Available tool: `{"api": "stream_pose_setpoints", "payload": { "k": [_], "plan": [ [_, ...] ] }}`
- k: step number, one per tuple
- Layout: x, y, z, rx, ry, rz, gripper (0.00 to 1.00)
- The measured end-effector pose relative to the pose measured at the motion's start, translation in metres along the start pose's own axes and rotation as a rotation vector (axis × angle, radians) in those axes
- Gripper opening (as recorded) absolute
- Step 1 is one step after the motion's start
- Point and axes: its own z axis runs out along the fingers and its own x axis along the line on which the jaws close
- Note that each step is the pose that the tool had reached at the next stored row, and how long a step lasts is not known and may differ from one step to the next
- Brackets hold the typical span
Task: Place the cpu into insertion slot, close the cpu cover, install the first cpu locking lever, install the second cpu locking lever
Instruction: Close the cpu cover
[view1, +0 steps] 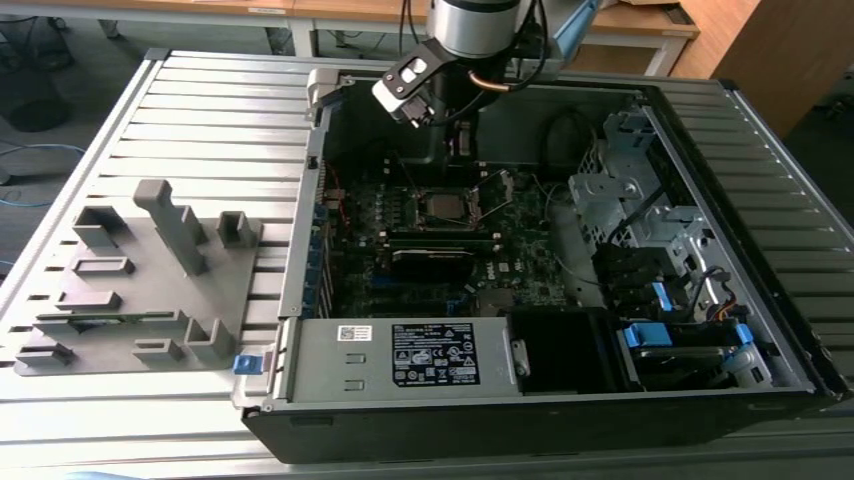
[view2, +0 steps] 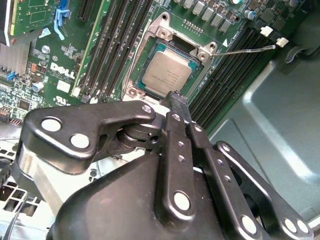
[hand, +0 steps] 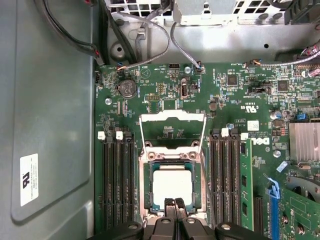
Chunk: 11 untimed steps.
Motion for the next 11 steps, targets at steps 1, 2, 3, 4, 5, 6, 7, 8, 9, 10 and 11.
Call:
{"api": "stream_pose_setpoints", "payload": {
  "k": [1,2,3,4,5,6,7,8,9,10,11],
  "plan": [
    [0.0000,0.0008,0.0000,0.0000,0.0000,0.000,0.11],
    [0.0001,0.0018,0.0001,0.0000,0.0001,0.000,0.11],
    [0.0001,0.0029,0.0002,-0.0001,0.0001,0.000,0.11],
    [0.0002,0.0043,0.0002,-0.0001,0.0002,0.000,0.11],
    [0.0002,0.0057,0.0003,0.0000,0.0001,0.000,0.11],
    [0.0003,0.0073,0.0003,-0.0001,0.0002,0.000,0.11],
    [0.0003,0.0087,0.0004,-0.0001,0.0002,0.000,0.11],
    [0.0003,0.0103,0.0005,-0.0002,0.0002,0.000,0.11],
    [0.0004,0.0119,0.0005,-0.0001,0.0002,0.000,0.11],
    [0.0005,0.0137,0.0006,-0.0001,0.0002,0.000,0.11],
    [0.0005,0.0156,0.0007,-0.0001,0.0002,0.000,0.11]
  ]
}}
